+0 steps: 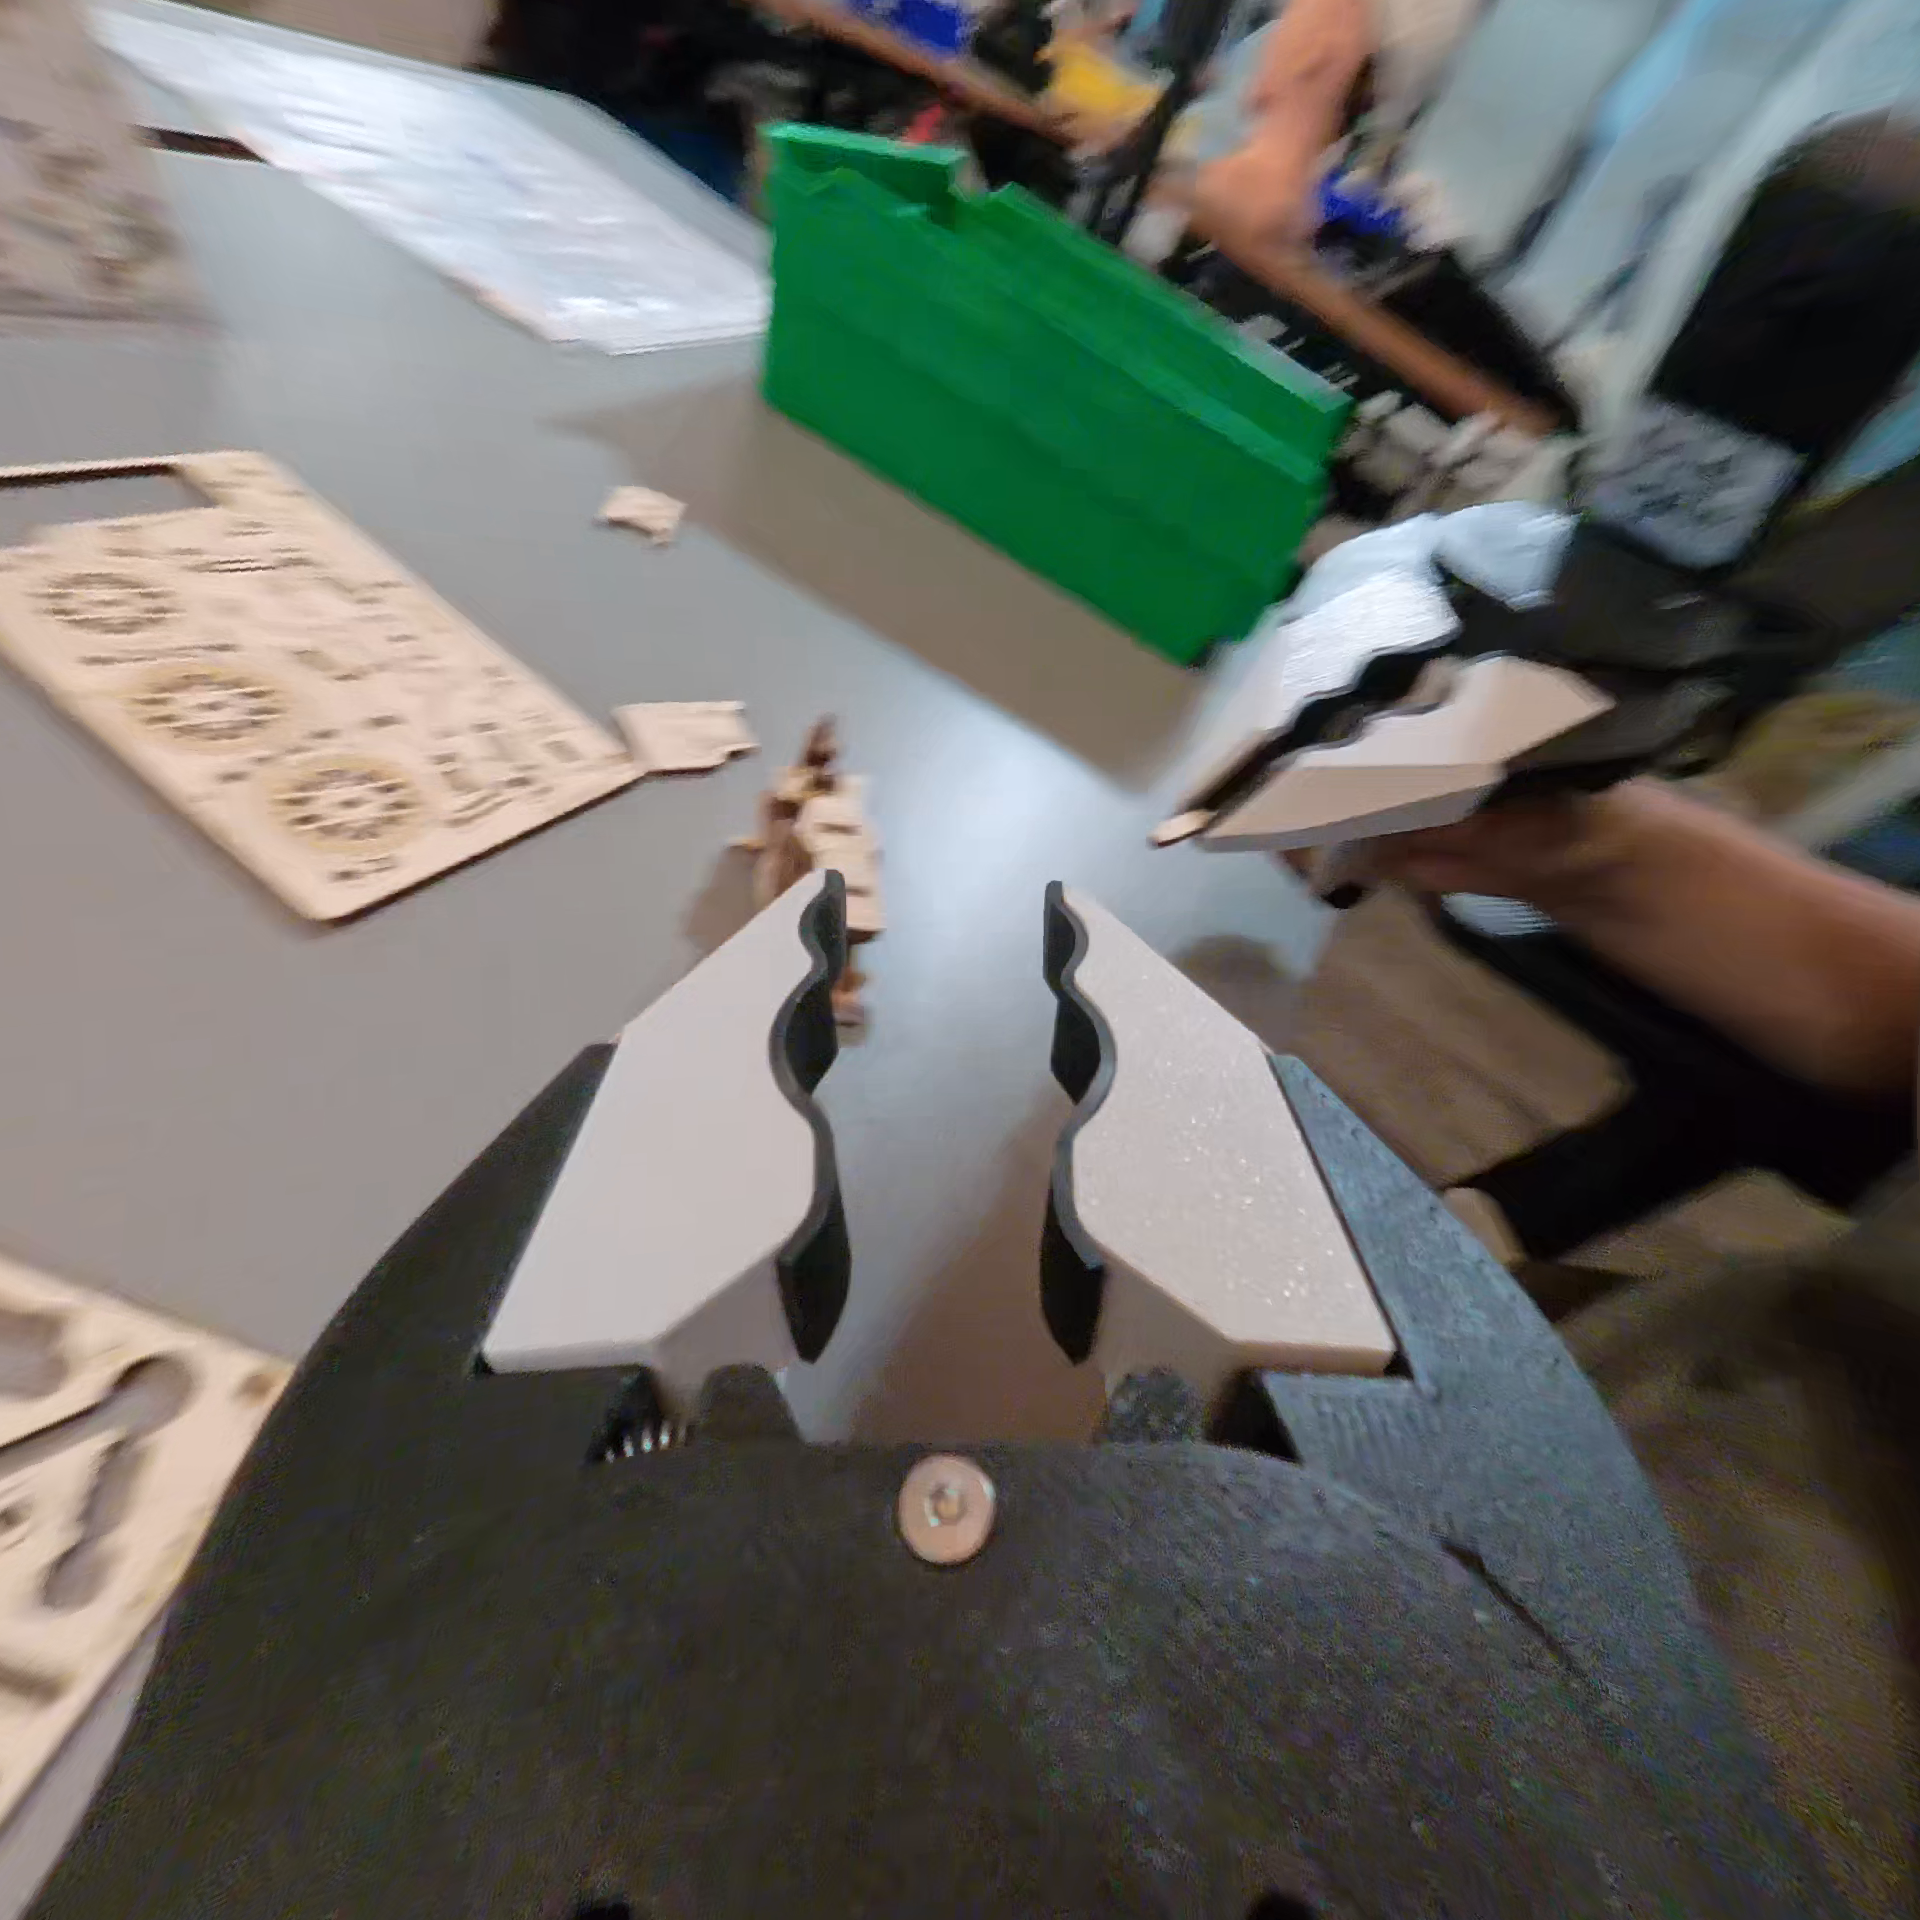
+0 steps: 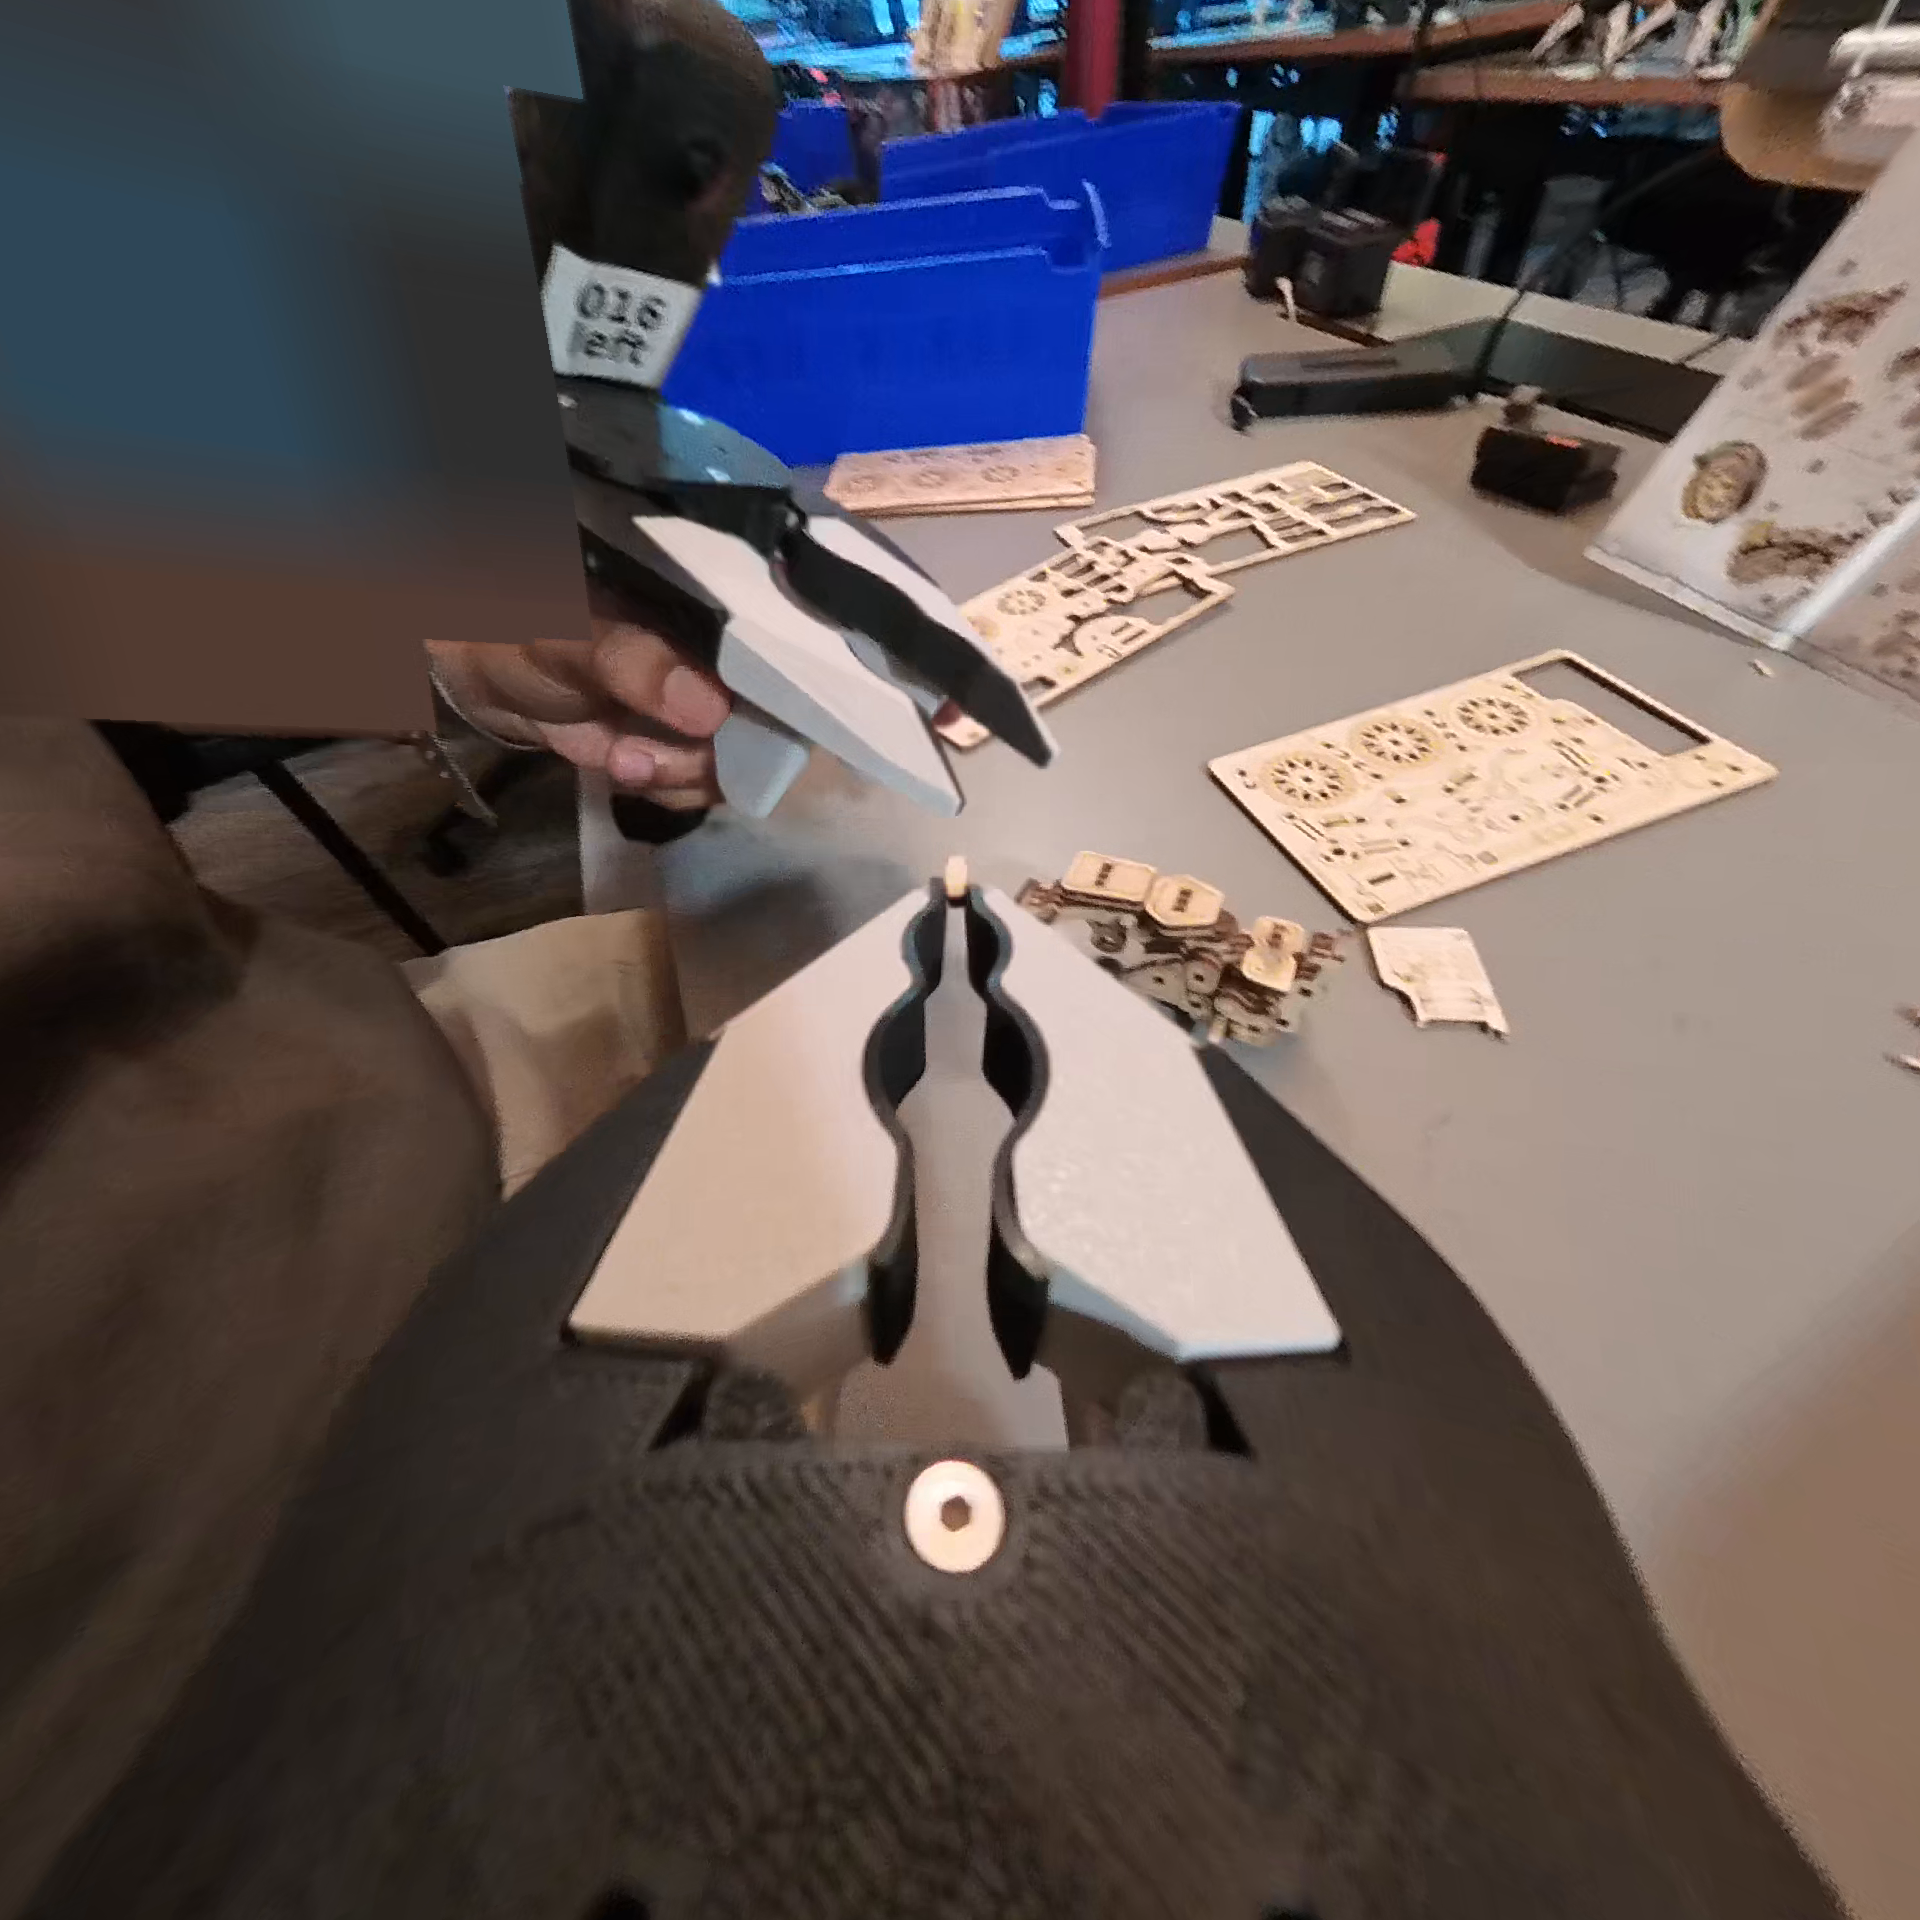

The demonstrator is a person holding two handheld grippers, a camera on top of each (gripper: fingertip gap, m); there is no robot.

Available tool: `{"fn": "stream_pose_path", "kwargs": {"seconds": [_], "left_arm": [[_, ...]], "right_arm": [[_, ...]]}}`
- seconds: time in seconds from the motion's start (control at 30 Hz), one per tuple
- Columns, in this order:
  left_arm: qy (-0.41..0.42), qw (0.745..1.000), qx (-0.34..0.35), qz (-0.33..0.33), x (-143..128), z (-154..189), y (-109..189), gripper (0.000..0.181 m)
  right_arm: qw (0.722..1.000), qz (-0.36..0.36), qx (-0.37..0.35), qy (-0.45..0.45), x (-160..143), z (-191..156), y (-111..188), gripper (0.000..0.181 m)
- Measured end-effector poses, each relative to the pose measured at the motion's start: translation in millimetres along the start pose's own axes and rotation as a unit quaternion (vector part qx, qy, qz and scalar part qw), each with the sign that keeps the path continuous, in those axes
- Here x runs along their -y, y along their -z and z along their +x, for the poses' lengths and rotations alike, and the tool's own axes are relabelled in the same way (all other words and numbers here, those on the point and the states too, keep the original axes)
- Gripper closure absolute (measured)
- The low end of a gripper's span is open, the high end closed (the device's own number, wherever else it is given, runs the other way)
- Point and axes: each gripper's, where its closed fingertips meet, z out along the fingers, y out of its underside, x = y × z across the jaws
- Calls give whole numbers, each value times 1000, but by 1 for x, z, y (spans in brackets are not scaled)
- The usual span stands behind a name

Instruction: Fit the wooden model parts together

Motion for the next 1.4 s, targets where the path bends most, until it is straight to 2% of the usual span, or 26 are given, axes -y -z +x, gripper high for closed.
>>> {"fn": "stream_pose_path", "kwargs": {"seconds": [0.1,0.2,0.33,0.47,0.5,0.63,0.77,0.9,1.03,1.4], "left_arm": [[-38,996,59,-47,-17,-17,-8,138],[-34,992,75,-94,-30,-23,-19,137],[-28,984,109,-135,-38,-34,-33,143],[-26,978,121,-167,-45,-37,-40,160],[-24,978,125,-165,-45,-39,-40,166],[7,981,114,-157,-43,-39,-38,168],[117,982,69,-133,-40,-33,-37,169],[273,958,17,-90,-33,-31,-35,168],[347,936,-14,-58,-27,-31,-31,168],[324,944,-5,-59,-30,-24,-35,168]], "right_arm": [[1000,-21,-20,-7,-8,6,-5,180],[998,-40,-36,-19,-15,11,-9,180],[993,-87,-71,-19,-31,20,-12,180],[993,-91,-74,-31,-33,19,-12,180],[993,-90,-74,-35,-34,19,-12,180],[991,-85,-86,-57,-35,26,-11,180],[988,-89,-95,-84,-39,28,-18,180],[985,-101,-106,-95,-43,29,-28,180],[981,-107,-116,-110,-45,32,-36,180],[976,-112,-108,-153,-48,31,-50,180]]}}
